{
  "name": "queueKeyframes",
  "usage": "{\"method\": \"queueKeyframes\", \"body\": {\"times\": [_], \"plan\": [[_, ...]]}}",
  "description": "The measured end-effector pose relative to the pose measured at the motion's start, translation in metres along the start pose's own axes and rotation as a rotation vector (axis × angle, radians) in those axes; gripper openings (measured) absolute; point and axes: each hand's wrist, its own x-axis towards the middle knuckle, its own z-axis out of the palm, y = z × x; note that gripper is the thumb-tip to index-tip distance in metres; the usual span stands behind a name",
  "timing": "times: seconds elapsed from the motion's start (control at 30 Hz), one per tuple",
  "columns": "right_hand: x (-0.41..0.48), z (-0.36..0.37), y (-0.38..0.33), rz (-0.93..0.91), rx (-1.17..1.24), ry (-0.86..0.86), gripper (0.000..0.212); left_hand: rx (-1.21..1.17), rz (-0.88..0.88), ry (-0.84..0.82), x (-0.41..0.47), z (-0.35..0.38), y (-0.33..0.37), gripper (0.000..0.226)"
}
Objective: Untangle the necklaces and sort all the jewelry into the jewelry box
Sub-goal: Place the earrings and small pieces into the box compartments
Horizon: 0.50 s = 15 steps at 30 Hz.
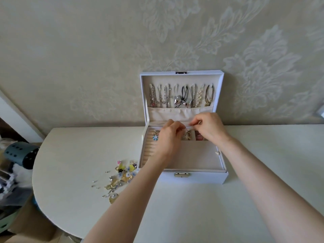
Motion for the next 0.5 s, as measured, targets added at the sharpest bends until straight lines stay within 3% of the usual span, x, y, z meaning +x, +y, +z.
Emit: {"method": "queueKeyframes", "body": {"times": [0.5], "plan": [[-0.001,0.005,0.016,-0.034,-0.043,0.052,0.024,0.220,0.145,0.174,0.009,0.021,-0.005,0.010]]}}
